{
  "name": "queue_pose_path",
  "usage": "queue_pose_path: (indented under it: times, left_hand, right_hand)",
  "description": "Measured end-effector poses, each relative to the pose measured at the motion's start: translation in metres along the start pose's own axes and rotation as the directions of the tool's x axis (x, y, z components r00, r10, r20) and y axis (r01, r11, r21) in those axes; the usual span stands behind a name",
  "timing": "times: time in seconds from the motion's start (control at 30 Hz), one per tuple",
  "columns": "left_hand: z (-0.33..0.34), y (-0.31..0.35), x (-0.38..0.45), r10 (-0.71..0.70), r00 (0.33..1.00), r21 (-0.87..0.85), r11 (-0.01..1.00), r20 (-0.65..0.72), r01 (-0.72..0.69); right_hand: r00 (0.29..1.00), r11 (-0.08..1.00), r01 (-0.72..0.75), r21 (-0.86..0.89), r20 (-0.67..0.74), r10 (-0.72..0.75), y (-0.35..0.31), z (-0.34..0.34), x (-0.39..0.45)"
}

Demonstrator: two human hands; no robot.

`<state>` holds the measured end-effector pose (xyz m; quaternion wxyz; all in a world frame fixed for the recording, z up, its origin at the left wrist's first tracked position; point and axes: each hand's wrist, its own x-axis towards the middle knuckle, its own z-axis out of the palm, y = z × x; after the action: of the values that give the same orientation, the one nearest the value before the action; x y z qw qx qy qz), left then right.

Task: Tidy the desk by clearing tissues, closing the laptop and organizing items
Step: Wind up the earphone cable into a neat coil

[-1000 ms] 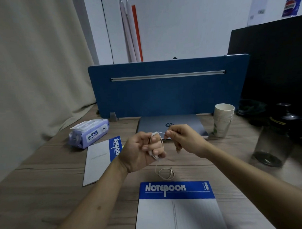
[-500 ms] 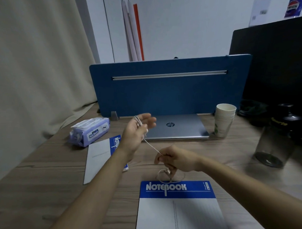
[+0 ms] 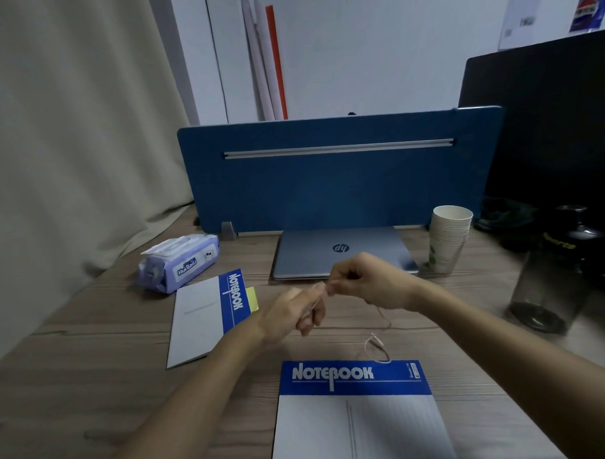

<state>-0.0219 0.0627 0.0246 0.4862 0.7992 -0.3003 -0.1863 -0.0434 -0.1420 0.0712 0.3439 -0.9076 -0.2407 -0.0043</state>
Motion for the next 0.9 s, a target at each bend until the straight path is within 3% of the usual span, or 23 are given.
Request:
queue_pose_path:
  times: [0.1,0.2,0.3,0.33,0.4,0.57,0.67,0.77,0.9]
  left_hand:
    - [-0.002,0.007,-0.003,0.05,0.988,-0.439,0.898,0.146,0.02]
    - [-0.006,0.016,-0.005,0.168,0.977,-0.809,0.588,0.129,0.006]
    - [-0.009,0.027,-0.006,0.213,0.977,-0.97,0.234,-0.011,-0.062]
    - [-0.011,0.03,-0.005,0.2,0.976,-0.981,0.158,-0.081,-0.114]
    - [-0.014,0.035,-0.002,0.141,0.966,-0.966,0.111,-0.218,-0.234]
    - [-0.017,0.034,0.007,0.041,0.91,-0.872,0.269,-0.413,-0.408]
    - [-0.017,0.021,0.01,0.136,0.855,-0.641,0.605,-0.501,-0.472]
    - [-0.018,0.004,0.009,0.239,0.857,-0.255,0.887,-0.457,-0.384]
    - [-0.016,-0.014,0.001,0.211,0.932,0.032,0.977,-0.294,-0.211]
  right_hand:
    - [0.991,0.999,-0.002,0.048,-0.132,0.009,0.009,-0.005,0.005]
    - [0.984,0.991,0.01,0.135,-0.177,0.015,0.013,-0.002,0.005]
    - [0.99,0.992,-0.019,0.121,-0.138,0.036,0.015,0.009,0.002]
    - [0.992,0.995,-0.038,0.091,-0.117,0.048,0.016,0.016,0.0]
    - [0.995,0.997,-0.064,0.049,-0.074,0.067,0.018,0.029,-0.002]
    - [0.998,0.992,-0.031,-0.119,0.056,0.038,0.007,0.048,-0.003]
    - [0.991,0.979,0.029,-0.201,0.133,-0.002,-0.003,0.05,-0.008]
    - [0.986,0.966,0.084,-0.245,0.163,-0.045,-0.012,0.047,-0.012]
    - [0.985,0.955,0.135,-0.264,0.137,-0.101,-0.019,0.036,-0.013]
